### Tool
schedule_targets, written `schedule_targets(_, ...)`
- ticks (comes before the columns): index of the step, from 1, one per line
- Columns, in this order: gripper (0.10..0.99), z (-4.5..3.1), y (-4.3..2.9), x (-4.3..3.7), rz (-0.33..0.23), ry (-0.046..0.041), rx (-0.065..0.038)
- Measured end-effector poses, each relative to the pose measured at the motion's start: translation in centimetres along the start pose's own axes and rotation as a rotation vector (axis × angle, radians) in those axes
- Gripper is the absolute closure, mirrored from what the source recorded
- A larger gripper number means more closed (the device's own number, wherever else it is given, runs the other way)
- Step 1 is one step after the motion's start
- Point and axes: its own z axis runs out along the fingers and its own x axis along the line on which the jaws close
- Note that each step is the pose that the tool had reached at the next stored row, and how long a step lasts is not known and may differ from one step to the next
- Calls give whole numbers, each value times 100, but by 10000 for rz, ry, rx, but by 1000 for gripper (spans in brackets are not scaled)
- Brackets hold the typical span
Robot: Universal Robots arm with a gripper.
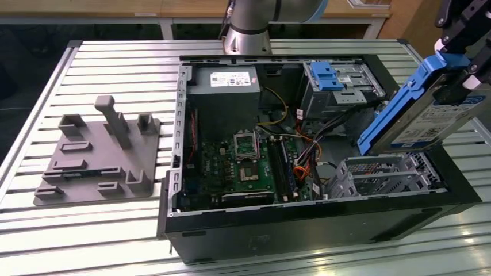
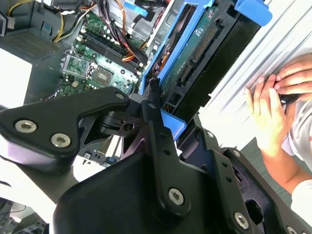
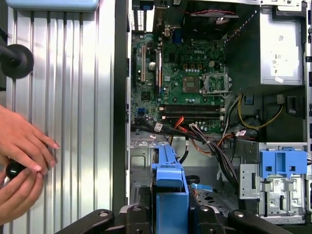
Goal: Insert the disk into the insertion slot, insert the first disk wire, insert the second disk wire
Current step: 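Insert the disk into the insertion slot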
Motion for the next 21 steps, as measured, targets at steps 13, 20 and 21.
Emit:
schedule_targets(13,722,25,-97,1,-220,6,1)
schedule_targets(20,722,28,-97,-7,-261,16,-2)
schedule_targets(21,722,31,-97,-12,-272,17,-3)
